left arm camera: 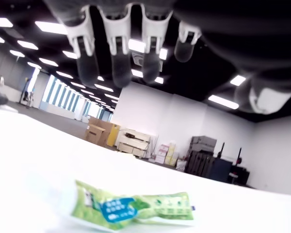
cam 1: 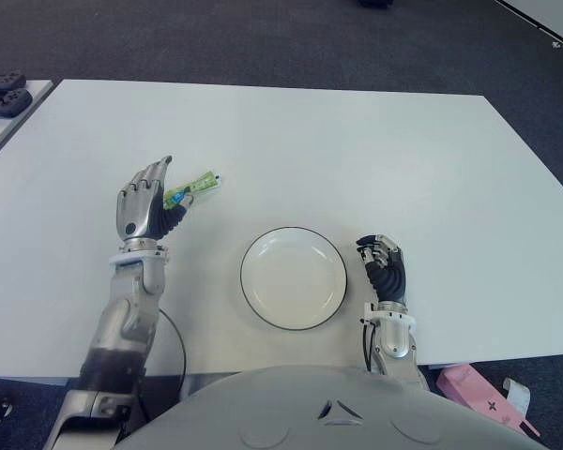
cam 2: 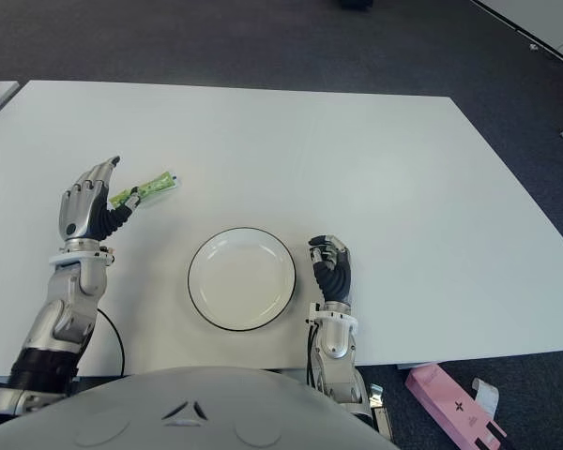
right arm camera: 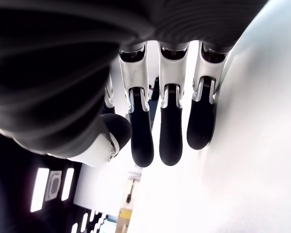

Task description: Put the toothpaste on the table into the plate.

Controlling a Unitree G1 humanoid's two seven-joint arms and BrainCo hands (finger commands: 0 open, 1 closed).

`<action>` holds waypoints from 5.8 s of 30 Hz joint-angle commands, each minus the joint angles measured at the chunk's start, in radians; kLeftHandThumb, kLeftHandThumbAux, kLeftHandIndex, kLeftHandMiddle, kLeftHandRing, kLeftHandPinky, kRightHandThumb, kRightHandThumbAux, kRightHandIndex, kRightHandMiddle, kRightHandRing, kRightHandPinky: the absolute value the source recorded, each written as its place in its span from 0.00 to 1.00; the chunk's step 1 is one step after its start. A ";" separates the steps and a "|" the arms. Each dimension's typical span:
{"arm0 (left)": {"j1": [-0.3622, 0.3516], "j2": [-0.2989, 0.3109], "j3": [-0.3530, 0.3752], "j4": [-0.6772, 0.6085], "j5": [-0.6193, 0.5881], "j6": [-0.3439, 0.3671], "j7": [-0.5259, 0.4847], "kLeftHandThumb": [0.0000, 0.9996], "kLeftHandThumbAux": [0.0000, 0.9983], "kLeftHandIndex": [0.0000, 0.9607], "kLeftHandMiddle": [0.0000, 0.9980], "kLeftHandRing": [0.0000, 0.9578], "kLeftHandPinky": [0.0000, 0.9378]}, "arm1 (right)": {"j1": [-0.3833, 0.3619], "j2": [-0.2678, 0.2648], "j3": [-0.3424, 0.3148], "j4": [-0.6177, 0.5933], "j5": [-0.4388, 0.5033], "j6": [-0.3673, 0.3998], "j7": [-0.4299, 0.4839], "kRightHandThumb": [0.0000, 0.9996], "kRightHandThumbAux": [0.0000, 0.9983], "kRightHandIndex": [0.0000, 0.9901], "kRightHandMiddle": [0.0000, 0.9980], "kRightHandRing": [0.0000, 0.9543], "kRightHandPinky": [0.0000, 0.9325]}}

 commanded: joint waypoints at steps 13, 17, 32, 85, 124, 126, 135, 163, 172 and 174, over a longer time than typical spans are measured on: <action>-0.211 0.123 -0.154 0.259 0.038 0.044 -0.133 0.47 0.12 0.00 0.00 0.00 0.00 | 0.020 0.011 -0.002 0.007 0.008 0.013 -0.003 0.70 0.73 0.43 0.46 0.47 0.47; -0.274 0.143 -0.193 0.351 0.034 0.028 -0.126 0.47 0.11 0.00 0.00 0.00 0.00 | 0.018 0.010 -0.004 0.008 0.013 0.019 0.001 0.70 0.73 0.43 0.46 0.47 0.47; -0.426 0.209 -0.322 0.588 0.013 -0.099 -0.160 0.51 0.13 0.00 0.00 0.00 0.00 | 0.019 0.008 -0.010 0.015 0.017 0.011 0.005 0.70 0.73 0.43 0.46 0.47 0.46; -0.628 0.311 -0.709 1.027 0.047 -0.439 -0.315 0.47 0.03 0.00 0.00 0.00 0.00 | 0.063 0.004 -0.014 -0.017 0.011 0.009 -0.007 0.70 0.74 0.43 0.45 0.47 0.47; -0.446 0.302 -0.555 0.878 -0.034 -0.225 0.023 0.85 0.66 0.43 0.56 0.83 0.88 | 0.064 -0.003 -0.021 -0.025 0.014 0.004 -0.001 0.69 0.74 0.43 0.45 0.48 0.48; -0.443 0.300 -0.547 0.881 -0.042 -0.231 0.039 0.85 0.66 0.43 0.56 0.85 0.89 | 0.063 -0.004 -0.022 -0.023 0.016 -0.001 -0.001 0.69 0.74 0.43 0.45 0.48 0.48; -0.432 0.295 -0.532 0.886 -0.060 -0.236 0.086 0.85 0.67 0.42 0.56 0.89 0.93 | 0.063 -0.003 -0.025 -0.018 0.020 -0.018 -0.005 0.69 0.74 0.43 0.45 0.47 0.47; -0.341 0.328 -0.375 0.466 -0.131 -0.123 -0.016 0.85 0.67 0.42 0.55 0.91 0.93 | 0.056 0.001 -0.025 -0.016 0.005 -0.014 -0.018 0.69 0.74 0.43 0.46 0.48 0.48; -0.274 0.303 -0.282 0.238 -0.155 -0.133 0.008 0.85 0.67 0.42 0.55 0.92 0.94 | 0.052 0.001 -0.024 -0.009 0.016 -0.013 -0.010 0.69 0.74 0.43 0.45 0.48 0.48; -0.270 0.296 -0.272 0.194 -0.152 -0.150 0.014 0.85 0.67 0.42 0.55 0.92 0.94 | 0.050 0.002 -0.025 -0.008 0.017 -0.012 -0.009 0.69 0.74 0.43 0.45 0.48 0.49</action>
